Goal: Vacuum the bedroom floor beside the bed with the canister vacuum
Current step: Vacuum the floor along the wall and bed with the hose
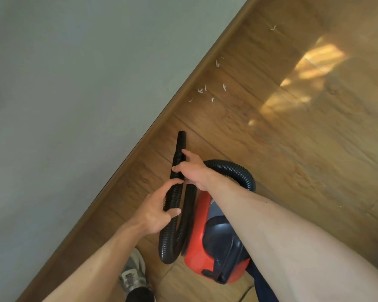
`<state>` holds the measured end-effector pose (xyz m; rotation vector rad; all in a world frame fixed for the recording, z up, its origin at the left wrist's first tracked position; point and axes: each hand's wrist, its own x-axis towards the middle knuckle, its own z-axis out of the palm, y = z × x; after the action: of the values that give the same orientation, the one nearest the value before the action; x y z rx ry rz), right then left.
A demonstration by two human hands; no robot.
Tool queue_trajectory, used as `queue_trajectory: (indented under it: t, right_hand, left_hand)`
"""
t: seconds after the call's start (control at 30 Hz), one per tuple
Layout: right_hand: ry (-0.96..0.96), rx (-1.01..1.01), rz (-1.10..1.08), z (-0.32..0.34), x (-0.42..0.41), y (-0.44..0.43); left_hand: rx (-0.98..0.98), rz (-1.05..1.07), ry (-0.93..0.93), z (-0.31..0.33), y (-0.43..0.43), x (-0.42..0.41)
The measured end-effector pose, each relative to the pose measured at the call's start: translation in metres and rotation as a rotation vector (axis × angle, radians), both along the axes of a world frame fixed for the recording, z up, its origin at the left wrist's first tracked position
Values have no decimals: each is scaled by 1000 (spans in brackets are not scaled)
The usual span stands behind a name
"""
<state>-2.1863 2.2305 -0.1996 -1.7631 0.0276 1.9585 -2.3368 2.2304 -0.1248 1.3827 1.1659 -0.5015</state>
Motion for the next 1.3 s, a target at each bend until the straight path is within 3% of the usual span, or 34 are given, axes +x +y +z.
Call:
queue_trajectory:
  t: [0.4,0.67,0.87,1.3]
  right_hand:
    - [29,14,8,19,52,39]
    - [-96,9,-7,15,83,68]
    - [-75,-33,-72,12,75,60]
    - [-114,-55,-27,22,66,65]
  left_hand:
    - [31,-66,40,22,41,52]
    - [-55,-101,-24,-1,83,80]
    - [-163,-123,-8,-3,88,80]
    - [-208,-117,3,-1,89,75]
